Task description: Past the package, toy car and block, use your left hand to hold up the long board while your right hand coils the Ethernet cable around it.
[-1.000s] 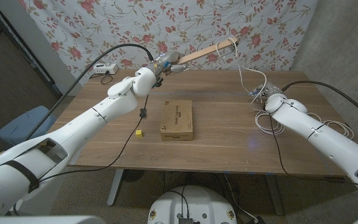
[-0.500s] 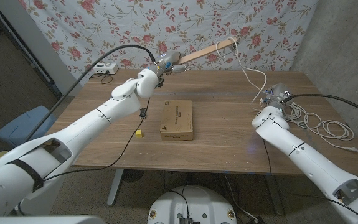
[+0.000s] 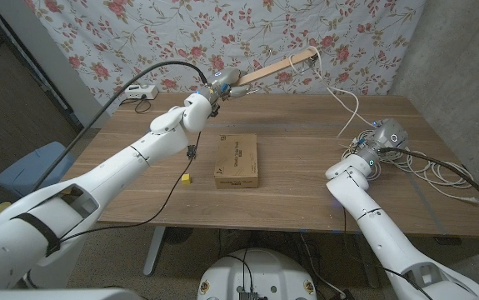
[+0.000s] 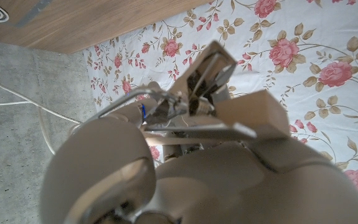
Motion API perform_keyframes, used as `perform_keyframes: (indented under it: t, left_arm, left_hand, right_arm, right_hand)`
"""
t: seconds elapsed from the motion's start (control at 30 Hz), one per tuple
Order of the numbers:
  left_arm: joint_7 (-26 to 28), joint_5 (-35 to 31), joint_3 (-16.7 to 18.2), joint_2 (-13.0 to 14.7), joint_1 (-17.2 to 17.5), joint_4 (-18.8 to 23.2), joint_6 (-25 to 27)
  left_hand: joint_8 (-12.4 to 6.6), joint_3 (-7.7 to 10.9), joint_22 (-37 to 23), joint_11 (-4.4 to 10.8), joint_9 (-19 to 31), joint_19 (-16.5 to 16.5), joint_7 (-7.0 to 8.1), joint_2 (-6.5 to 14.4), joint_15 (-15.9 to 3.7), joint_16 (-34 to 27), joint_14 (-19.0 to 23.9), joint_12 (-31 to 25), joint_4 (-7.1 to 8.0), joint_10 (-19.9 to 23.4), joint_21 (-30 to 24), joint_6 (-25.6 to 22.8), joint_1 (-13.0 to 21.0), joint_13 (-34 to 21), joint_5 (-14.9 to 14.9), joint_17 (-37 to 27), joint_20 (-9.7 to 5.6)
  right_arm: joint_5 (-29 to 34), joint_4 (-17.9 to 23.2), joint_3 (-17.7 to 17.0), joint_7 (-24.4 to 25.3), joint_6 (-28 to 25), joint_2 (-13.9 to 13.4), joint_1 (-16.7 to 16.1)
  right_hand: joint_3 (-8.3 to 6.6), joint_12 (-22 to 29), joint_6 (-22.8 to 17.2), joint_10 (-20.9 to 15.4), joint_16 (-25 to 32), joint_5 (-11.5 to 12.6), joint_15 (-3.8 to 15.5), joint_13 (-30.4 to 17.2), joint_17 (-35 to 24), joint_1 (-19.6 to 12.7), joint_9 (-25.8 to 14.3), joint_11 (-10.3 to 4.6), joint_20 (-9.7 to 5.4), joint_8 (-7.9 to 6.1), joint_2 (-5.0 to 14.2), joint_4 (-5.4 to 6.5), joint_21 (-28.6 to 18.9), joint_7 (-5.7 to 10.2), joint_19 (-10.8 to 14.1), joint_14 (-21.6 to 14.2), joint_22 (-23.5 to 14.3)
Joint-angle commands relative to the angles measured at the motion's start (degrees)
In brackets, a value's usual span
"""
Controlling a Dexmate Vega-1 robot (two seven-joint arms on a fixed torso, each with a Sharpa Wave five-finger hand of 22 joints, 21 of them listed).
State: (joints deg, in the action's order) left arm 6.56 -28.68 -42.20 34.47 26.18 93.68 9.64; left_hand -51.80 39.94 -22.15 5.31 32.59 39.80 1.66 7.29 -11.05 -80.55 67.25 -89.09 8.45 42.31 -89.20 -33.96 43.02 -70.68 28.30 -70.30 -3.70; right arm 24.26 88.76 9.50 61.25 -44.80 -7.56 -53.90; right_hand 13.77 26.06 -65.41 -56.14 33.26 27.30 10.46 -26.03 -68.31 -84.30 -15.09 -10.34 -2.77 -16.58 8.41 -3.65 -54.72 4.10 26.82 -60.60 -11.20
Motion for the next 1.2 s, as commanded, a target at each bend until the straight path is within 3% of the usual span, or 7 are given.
perform_keyframes:
  t: [0.03, 0.23, 0.53, 0.6, 0.7, 0.93, 1.2]
  left_arm:
    - [-0.17, 0.46, -0.65, -0.71, -1.3, -2.31, -0.91]
    - [-0.09, 0.16, -1.1, -1.29, -1.73, -3.04, -0.35]
    - [1.63, 0.38, -1.75, -2.89, -2.45, -5.22, -0.84]
    - [1.72, 0.55, -1.98, -3.17, -2.74, -5.85, -1.24]
    - [1.94, 0.66, -2.22, -3.41, -3.02, -6.42, -1.66]
    - [1.69, 0.97, -2.71, -3.72, -3.72, -7.45, -2.25]
    - [1.18, 1.12, -3.56, -4.31, -5.36, -9.76, -4.06]
  left_hand:
    - [-0.27, -0.11, -0.1, -0.06, -0.07, 0.61, 0.08, 2.01, -0.09, -0.53, -0.05, -0.5, 0.1, 0.4, -0.17, -0.42, -0.2, -0.23, -0.09, -0.1, -1.75]
    - [-0.39, -0.13, -0.2, -0.18, -0.09, 0.58, 0.13, 2.02, -0.16, -0.66, -0.1, -0.5, 0.11, 0.42, -0.22, -0.32, -0.16, -0.24, -0.12, -0.1, -1.67]
    - [-0.62, -0.05, -0.04, -0.09, -0.08, 1.02, -0.26, 2.26, -0.42, -0.95, 0.16, -0.52, 0.07, 0.52, -0.22, -0.14, -0.01, -0.24, -0.17, -0.08, -1.92]
    - [-0.7, -0.05, 0.01, -0.03, 0.0, 1.04, -0.31, 2.28, -0.48, -0.97, 0.16, -0.53, 0.07, 0.59, -0.19, -0.08, 0.01, -0.23, -0.19, -0.08, -2.0]
    - [-0.72, -0.04, -0.09, -0.01, -0.13, 1.05, -0.39, 2.29, -0.52, -1.02, 0.15, -0.53, 0.07, 0.61, -0.25, -0.18, 0.04, -0.24, -0.22, -0.08, -2.01]
    - [-0.82, -0.05, -0.1, 0.06, -0.22, 1.11, -0.37, 2.29, -0.51, -1.14, 0.12, -0.53, 0.09, 0.65, -0.24, -0.1, 0.08, -0.25, -0.29, -0.08, -2.12]
    - [-1.01, -0.09, -0.43, 0.07, -0.35, 0.87, -0.2, 2.23, -0.55, -1.21, -0.2, -0.5, 0.13, 0.56, -0.33, -0.15, 0.1, -0.25, -0.36, -0.11, -2.01]
  right_arm:
    - [49.69, -1.79, -27.52, 2.75, 32.49, 33.51, -1.75]
    - [51.76, 2.84, -24.69, 2.75, 34.91, 33.51, -5.23]
    - [59.61, 8.66, -21.6, 2.75, 41.71, 33.51, -9.9]
    - [61.0, 9.93, -20.05, 2.75, 41.79, 31.99, -10.82]
    - [61.74, 11.98, -16.54, 2.75, 40.7, 27.79, -12.08]
    - [61.1, 15.3, -6.74, 2.75, 36.12, 13.63, -11.84]
    - [56.12, 14.41, 4.33, 2.75, 32.23, -1.61, -4.87]
  right_hand:
    - [0.41, -0.18, -0.44, -6.93, -0.2, 0.45, 2.48, -3.83, -0.24, -0.2, -0.29, 5.6, -8.73, 0.25, 0.47, 0.09, -0.47, -0.42, -0.35, -0.69, -0.16]
    - [0.6, -0.28, -0.39, -7.02, -0.32, 0.46, 2.52, -3.86, -0.25, -0.33, -0.38, 5.58, -8.76, 0.34, 0.58, 0.17, -0.57, -0.37, -0.5, -0.71, -0.17]
    - [0.93, -0.44, -0.46, -6.95, -0.51, 0.48, 2.51, -4.09, -0.27, -0.49, -0.45, 5.29, -8.8, 0.48, 0.69, 0.33, -0.73, -0.18, -0.81, -0.76, -0.18]
    - [1.02, -0.5, -0.48, -6.9, -0.55, 0.49, 2.53, -4.15, -0.28, -0.54, -0.47, 5.1, -8.81, 0.51, 0.71, 0.37, -0.77, -0.06, -0.88, -0.77, -0.18]
    - [1.17, -0.56, -0.59, -6.88, -0.63, 0.49, 2.55, -4.24, -0.31, -0.6, -0.47, 5.03, -8.82, 0.55, 0.69, 0.41, -0.83, 0.16, -1.01, -0.75, -0.19]
    - [1.38, -0.66, -0.52, -6.84, -0.74, 0.52, 2.56, -4.37, -0.34, -0.71, -0.49, 4.77, -8.83, 0.67, 0.71, 0.49, -0.94, 0.48, -1.15, -0.75, -0.2]
    - [1.65, -0.79, -0.67, -6.83, -0.91, 0.57, 2.59, -4.56, -0.37, -0.84, -0.52, 4.59, -8.81, 0.75, 0.78, 0.63, -1.15, 0.75, -1.24, -0.73, -0.21]
